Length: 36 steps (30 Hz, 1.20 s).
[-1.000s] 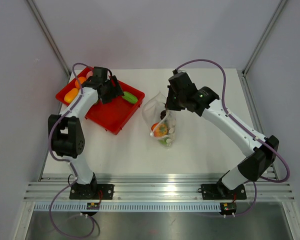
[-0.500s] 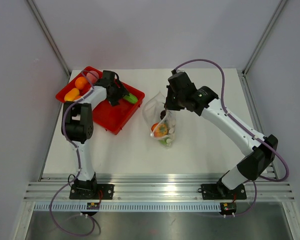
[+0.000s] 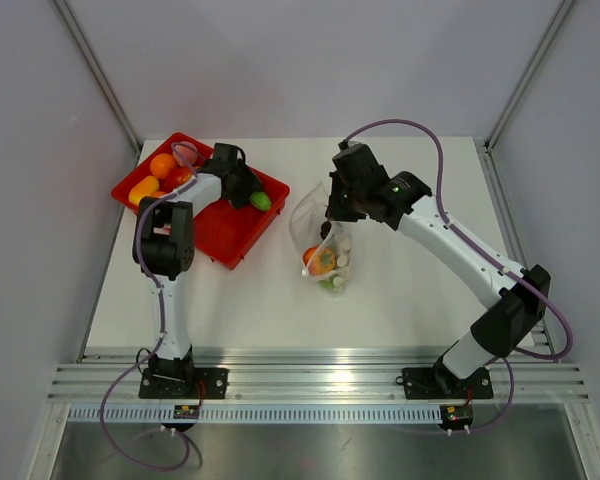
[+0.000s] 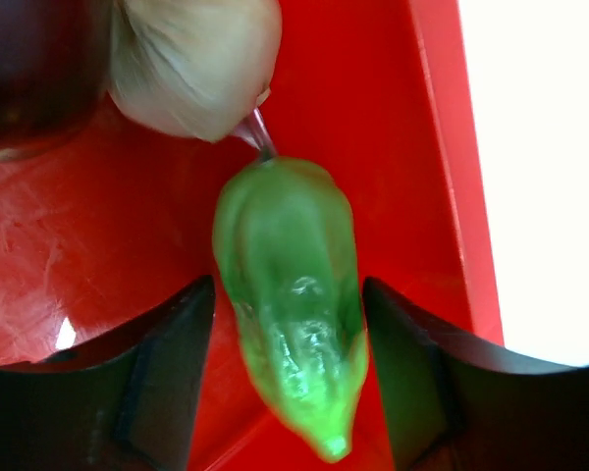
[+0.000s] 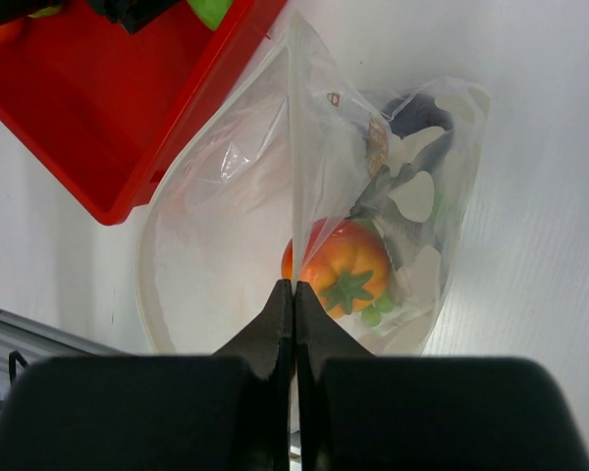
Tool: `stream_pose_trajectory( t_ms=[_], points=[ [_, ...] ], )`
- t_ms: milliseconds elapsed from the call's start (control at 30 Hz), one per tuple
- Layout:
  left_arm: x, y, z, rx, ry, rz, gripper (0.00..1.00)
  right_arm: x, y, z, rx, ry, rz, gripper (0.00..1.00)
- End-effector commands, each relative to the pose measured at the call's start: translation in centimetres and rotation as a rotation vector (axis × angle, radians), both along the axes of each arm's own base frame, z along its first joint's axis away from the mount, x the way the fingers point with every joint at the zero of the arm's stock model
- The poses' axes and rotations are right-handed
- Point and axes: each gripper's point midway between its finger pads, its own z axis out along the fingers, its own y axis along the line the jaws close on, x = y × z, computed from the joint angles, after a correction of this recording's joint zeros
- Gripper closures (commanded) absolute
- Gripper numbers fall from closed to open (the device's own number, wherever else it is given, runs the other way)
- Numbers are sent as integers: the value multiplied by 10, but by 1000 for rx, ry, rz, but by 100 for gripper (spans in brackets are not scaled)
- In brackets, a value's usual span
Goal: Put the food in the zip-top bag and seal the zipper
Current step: Pick up the fake vegetable from the bin, then place the fake vegetable in the zipper food storage bag.
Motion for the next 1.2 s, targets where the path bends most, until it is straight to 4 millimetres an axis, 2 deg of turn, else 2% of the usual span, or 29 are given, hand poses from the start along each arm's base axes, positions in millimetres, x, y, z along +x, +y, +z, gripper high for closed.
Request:
stream_pose_trajectory(
  t_ms=[0,67,100,133,200,233,300,333,400,433,467,533,567,667,733,800,933,967,1000,1167],
  points=[
    [13,-3,21,-4,-77,5,42,5,10,18,41,-50,24,100],
    [8,-1,29,16,-96,-1,48,3,9,20,42,-54,23,100],
    [8,1,49,20,-133,-3,50,2,9,20,45,-52,22,100],
    [6,3,55,31,-141,-4,55,1,7,23,50,-56,18,100],
    [-4,9,67,66,-152,-10,59,0,6,20,50,-51,13,100],
    [-8,11,94,66,-203,-16,65,-1,6,21,54,-52,11,100],
    [-21,20,105,116,-224,-14,69,-3,4,20,57,-50,8,100],
    [-28,22,138,116,-289,-20,72,-3,4,18,57,-47,6,100],
    [-43,25,162,148,-330,-59,76,-4,4,16,58,-40,7,100],
    [-54,25,188,151,-383,-76,77,-6,5,14,62,-32,8,100],
    [-63,24,205,152,-418,-96,77,-6,6,15,69,-34,11,100],
    [-85,8,225,136,-468,-204,77,-6,8,16,82,-33,9,100],
    [-103,2,256,133,-546,-251,79,-5,9,18,93,-36,10,100],
    [-144,-25,288,132,-628,-367,86,-5,12,21,109,-37,10,100],
    [-165,-47,297,121,-651,-442,92,-5,14,23,123,-36,10,100],
    [-183,-60,300,84,-653,-496,98,-5,15,24,133,-33,9,100],
    [-216,-107,293,-6,-659,-631,100,-7,17,26,154,-30,6,100],
    [-217,-113,291,-9,-665,-635,100,-7,17,27,158,-30,6,100],
    [-221,-123,281,-10,-645,-662,100,-9,17,28,166,-27,5,100],
    [-223,-144,257,-10,-616,-714,100,-11,15,34,179,-35,2,100]
  ],
)
